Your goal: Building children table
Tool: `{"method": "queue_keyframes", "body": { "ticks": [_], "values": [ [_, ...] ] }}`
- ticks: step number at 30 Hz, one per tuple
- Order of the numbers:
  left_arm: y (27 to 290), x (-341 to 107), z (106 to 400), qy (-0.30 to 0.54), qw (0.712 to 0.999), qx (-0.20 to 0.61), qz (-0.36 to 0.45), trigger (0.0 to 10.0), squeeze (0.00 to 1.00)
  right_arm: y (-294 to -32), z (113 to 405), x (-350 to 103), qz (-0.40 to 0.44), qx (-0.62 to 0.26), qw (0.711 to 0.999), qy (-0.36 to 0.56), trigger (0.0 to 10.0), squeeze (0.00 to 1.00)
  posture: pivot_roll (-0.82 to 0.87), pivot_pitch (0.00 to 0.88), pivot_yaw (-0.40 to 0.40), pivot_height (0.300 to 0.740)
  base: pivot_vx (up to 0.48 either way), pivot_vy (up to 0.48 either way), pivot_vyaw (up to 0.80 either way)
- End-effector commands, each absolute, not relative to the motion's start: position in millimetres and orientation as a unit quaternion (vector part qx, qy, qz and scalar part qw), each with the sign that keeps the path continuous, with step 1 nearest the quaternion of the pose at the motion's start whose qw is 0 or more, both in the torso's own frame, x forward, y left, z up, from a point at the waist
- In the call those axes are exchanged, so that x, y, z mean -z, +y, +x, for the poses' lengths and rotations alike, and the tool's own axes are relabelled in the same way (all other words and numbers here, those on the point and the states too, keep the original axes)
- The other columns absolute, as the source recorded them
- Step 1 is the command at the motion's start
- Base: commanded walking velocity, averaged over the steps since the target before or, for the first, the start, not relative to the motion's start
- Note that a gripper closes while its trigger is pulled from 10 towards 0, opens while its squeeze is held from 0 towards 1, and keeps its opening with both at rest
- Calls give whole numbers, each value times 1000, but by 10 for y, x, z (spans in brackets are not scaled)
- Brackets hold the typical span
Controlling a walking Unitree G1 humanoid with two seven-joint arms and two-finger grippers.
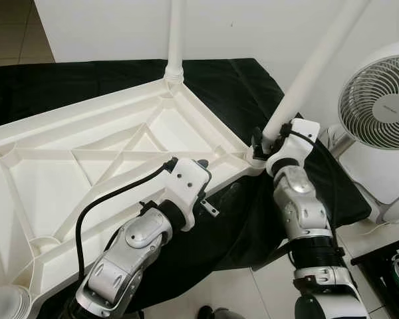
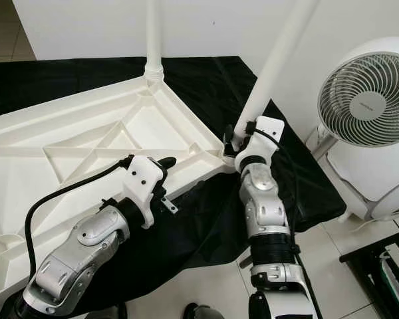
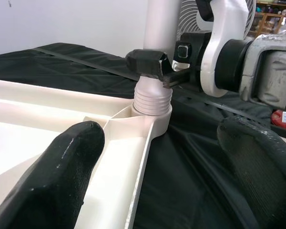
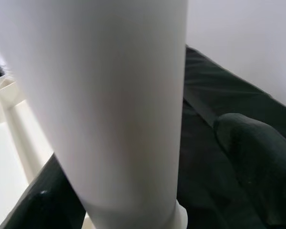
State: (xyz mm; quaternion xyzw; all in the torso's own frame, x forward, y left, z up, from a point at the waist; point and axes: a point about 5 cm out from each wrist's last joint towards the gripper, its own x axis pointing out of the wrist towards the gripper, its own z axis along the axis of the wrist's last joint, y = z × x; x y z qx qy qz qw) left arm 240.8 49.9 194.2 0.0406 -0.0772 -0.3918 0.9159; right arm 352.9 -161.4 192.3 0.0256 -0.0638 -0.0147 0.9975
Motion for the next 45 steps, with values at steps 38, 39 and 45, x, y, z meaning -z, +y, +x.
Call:
{"method": "queue_keyframes", "body": {
  "ticks": [38, 39, 45],
  "values": [
    [512, -1975, 2418, -80, 911, 401, 54, 10000, 0, -1981, 3711, -1787, -86, -298, 950, -23, 2275, 0, 84, 149, -84, 740, 0, 0, 0],
    [513, -1975, 2417, -80, 911, 401, 54, 10000, 0, -1980, 3710, -1772, -86, -300, 950, -20, 2275, 0, 84, 149, -84, 740, 0, 0, 0],
    [507, -1976, 2406, -80, 911, 402, 53, 10000, 0, -1978, 3692, -1686, -84, -311, 947, -6, 0, 0, 80, 154, -82, 740, 0, 0, 0]
  ]
}}
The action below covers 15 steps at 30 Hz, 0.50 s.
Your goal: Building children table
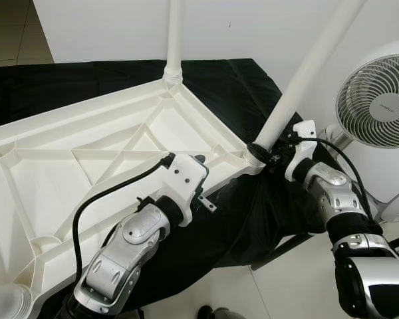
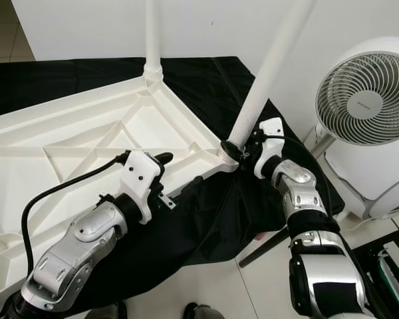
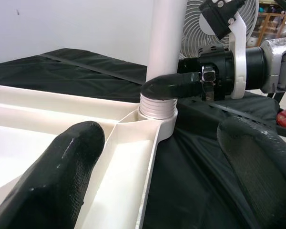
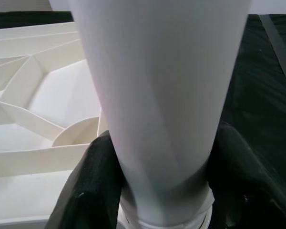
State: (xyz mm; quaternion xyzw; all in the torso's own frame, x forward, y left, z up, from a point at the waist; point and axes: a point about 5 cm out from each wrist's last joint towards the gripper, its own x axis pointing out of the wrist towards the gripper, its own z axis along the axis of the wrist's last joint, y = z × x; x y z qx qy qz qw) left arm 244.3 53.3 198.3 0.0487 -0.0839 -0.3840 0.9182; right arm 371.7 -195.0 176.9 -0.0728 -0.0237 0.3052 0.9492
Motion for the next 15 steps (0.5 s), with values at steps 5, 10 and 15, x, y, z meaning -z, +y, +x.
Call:
{"method": "queue_keyframes", "body": {
  "ticks": [5, 10, 15],
  "values": [
    [502, -1973, 2400, -79, 910, 403, 52, 10000, 0, -1974, 3679, -1651, -82, -317, 945, -6, 0, 0, 79, 158, -85, 740, 0, 0, 0],
    [495, -1966, 2394, -77, 910, 404, 49, 10000, 0, -1979, 3661, -1657, -72, -304, 950, -12, 10000, 0, 75, 160, -91, 740, 0, 0, 0],
    [492, -1961, 2387, -76, 911, 404, 48, 10000, 0, -2006, 3654, -1650, -42, -270, 962, -10, 10000, 0, 73, 159, -95, 740, 0, 0, 0]
  ]
}}
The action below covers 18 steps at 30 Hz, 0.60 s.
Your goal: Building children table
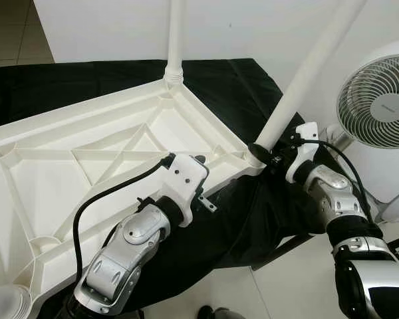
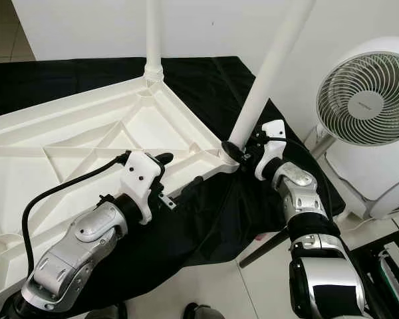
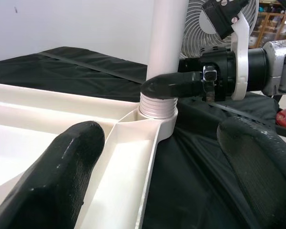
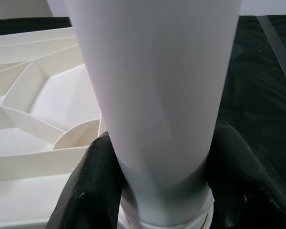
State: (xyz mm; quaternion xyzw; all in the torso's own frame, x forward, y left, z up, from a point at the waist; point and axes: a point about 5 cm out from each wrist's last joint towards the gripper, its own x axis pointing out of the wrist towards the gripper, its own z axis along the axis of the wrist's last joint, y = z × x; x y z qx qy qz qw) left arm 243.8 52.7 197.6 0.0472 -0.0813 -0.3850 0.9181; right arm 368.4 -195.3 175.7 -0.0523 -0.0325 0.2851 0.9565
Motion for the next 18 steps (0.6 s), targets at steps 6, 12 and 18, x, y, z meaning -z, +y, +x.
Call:
{"method": "queue_keyframes", "body": {
  "ticks": [6, 12, 18],
  "values": [
    [484, -1956, 2376, -75, 910, 406, 46, 10000, 0, -1968, 3627, -1642, -20, -215, 976, -21, 10000, 0, 67, 159, -97, 740, 0, 0, 0],
    [476, -1948, 2359, -72, 908, 411, 43, 10000, 0, -1928, 3590, -1617, 28, -61, 997, -21, 10000, 0, 65, 162, -101, 740, 0, 0, 0],
    [473, -1945, 2355, -71, 908, 411, 42, 10000, 0, -1769, 3479, -1616, 26, 4, 999, -24, 10000, 0, 65, 160, -102, 740, 0, 0, 0]
  ]
}}
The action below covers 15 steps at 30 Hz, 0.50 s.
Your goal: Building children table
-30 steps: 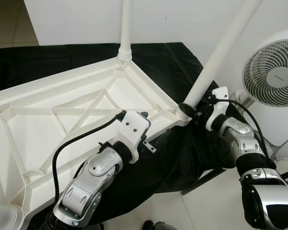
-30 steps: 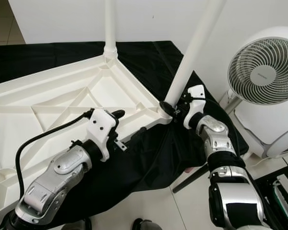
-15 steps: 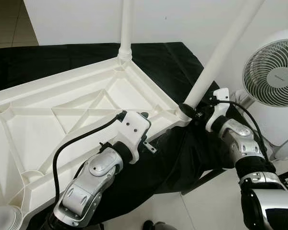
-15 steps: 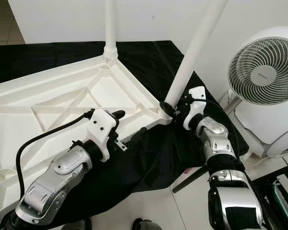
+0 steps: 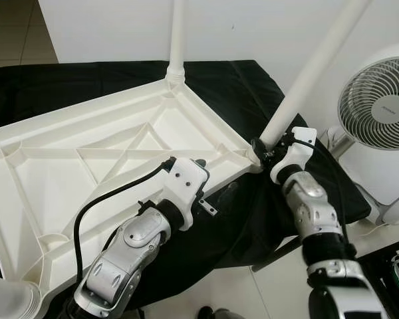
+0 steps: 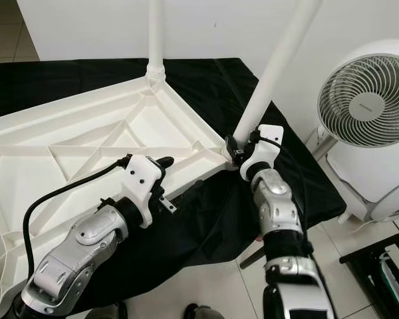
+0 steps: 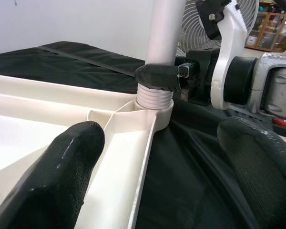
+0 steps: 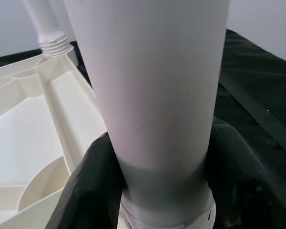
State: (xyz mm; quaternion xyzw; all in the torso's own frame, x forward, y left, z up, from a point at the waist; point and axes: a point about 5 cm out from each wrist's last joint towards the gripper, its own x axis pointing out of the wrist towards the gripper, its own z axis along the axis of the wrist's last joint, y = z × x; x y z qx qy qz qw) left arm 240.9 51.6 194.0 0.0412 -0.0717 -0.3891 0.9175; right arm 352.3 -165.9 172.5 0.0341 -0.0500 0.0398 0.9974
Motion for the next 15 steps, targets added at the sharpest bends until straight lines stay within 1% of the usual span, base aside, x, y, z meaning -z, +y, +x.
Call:
{"method": "queue_keyframes", "body": {
  "ticks": [1, 3, 8, 9, 11, 12, 15],
  "values": [
    [471, -1942, 2353, -71, 908, 412, 42, 10000, 0, -1741, 3453, -1615, 27, 22, 999, -23, 10000, 0, 65, 157, -105, 740, 0, 0, 0],
    [467, -1940, 2349, -70, 908, 412, 41, 10000, 0, -1680, 3402, -1630, 27, 52, 998, -30, 10000, 0, 65, 155, -108, 740, 0, 0, 0],
    [464, -1939, 2348, -70, 908, 412, 40, 10000, 0, -1600, 3355, -1638, 36, 67, 997, -29, 10000, 0, 65, 155, -108, 740, 0, 0, 0],
    [464, -1938, 2346, -70, 908, 411, 40, 10000, 0, -1578, 3338, -1639, 39, 73, 996, -25, 10000, 67, 69, 152, -111, 740, 0, 0, 0],
    [464, -1938, 2346, -70, 908, 411, 40, 10000, 0, -1570, 3327, -1643, 41, 75, 996, -23, 10000, 67, 69, 152, -111, 740, 0, 0, 0],
    [466, -1936, 2345, -70, 908, 410, 40, 10000, 0, -1581, 3325, -1647, 40, 75, 996, -23, 10000, 1000, 70, 151, -110, 740, 0, 0, 0],
    [475, -1929, 2346, -67, 909, 409, 40, 10000, 0, -1617, 3308, -1685, 41, 74, 996, -30, 10000, 1000, 70, 153, -110, 740, 0, 0, 0]
  ]
}}
